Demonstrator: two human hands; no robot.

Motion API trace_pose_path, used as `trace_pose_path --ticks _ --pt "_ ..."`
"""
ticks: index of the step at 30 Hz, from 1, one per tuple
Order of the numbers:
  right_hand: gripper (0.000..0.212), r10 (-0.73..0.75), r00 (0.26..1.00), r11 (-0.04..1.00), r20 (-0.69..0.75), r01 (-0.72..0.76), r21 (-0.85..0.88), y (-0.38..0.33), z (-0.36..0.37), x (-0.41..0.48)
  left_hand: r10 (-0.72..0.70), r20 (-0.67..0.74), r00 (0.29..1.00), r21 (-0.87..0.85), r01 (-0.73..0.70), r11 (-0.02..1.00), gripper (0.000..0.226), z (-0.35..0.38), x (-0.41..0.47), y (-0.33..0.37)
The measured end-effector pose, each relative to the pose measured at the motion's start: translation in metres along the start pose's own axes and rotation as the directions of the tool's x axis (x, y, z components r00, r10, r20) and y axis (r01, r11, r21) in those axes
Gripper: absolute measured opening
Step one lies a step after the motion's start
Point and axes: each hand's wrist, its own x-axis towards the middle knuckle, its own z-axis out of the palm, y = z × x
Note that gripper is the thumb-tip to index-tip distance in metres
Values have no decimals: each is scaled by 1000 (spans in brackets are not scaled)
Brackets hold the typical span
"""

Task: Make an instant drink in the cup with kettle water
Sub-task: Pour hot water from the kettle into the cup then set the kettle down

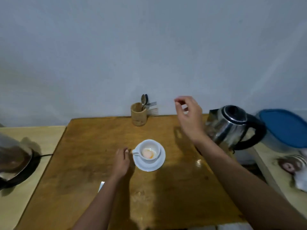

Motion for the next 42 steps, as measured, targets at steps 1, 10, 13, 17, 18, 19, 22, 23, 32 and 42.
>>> trace_pose_path --ticks 1,10,13,17,18,19,22,23,32,42 --pt "14 5 994 1000 -105 -8 -28 7 -23 11 1 8 1000 -13 -1 1000 28 5 2 2" --pt "30 490 663 838 -566 -536 97 125 -151 6 30 -86 996 -122 -40 992 28 36 0 3" --pt "35 676 592 719 -438 -660 218 156 -153 -7 26 -114 993 -137 -42 990 27 44 0 0" --pt "44 747 540 657 -387 -687 309 172 -158 -9 0 -182 983 -157 -29 987 27 52 -3 3" --pt "44 767 520 637 -377 -691 343 175 -159 -10 -16 -191 981 -166 -17 986 27 54 -3 3" --pt "43 786 496 615 -369 -688 385 177 -160 -12 -30 -195 980 -176 -5 984 27 56 -4 4" --pt "39 789 521 612 -325 -623 487 181 -156 -32 -64 -199 978 -184 27 983 28 59 -2 2" --pt "40 776 554 621 -300 -592 513 182 -154 -39 -73 -198 978 -185 36 982 28 60 -1 1" --pt "34 742 562 644 -366 -446 621 181 -136 -45 -82 -173 981 -205 45 978 25 56 -2 5" --pt "32 633 645 756 -427 -395 523 119 -144 1 -65 -51 997 -206 53 977 28 46 1 0"
